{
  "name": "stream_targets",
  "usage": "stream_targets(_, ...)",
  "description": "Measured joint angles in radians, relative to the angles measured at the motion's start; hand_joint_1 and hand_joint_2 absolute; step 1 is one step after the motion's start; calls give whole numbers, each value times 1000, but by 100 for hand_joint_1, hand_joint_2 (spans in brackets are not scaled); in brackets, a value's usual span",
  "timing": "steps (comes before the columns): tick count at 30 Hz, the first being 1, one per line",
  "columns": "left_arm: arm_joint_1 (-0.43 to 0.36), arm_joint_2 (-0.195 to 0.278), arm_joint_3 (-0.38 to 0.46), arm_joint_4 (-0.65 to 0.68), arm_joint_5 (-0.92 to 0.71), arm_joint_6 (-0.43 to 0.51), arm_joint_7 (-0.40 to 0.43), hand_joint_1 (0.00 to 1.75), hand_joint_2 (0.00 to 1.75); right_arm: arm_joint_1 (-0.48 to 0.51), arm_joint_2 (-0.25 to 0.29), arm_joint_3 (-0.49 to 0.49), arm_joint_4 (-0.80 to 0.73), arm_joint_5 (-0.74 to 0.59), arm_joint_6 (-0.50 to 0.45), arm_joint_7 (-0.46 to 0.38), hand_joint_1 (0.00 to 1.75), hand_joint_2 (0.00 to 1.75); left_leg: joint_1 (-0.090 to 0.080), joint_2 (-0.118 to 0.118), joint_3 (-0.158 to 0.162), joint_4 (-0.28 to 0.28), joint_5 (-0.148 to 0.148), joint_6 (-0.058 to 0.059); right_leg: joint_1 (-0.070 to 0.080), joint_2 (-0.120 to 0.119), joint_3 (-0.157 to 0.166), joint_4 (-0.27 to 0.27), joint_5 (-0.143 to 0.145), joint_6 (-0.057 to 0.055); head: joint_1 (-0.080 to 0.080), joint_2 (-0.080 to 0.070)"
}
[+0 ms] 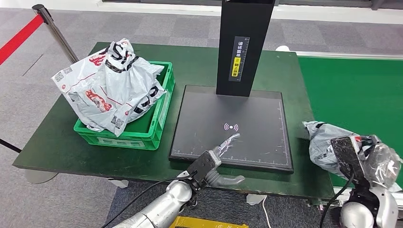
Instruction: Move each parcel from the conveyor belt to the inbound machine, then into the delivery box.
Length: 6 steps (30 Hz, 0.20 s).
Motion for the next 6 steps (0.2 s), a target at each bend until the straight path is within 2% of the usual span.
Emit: stream_targets(6, -2, -1, 0, 13, 14, 5, -19, 0, 175, -43, -8, 65, -3, -11, 4, -4, 175, 175, 0, 0, 0, 0, 0, 0, 0, -1, 0, 0, 0, 0, 0, 0)
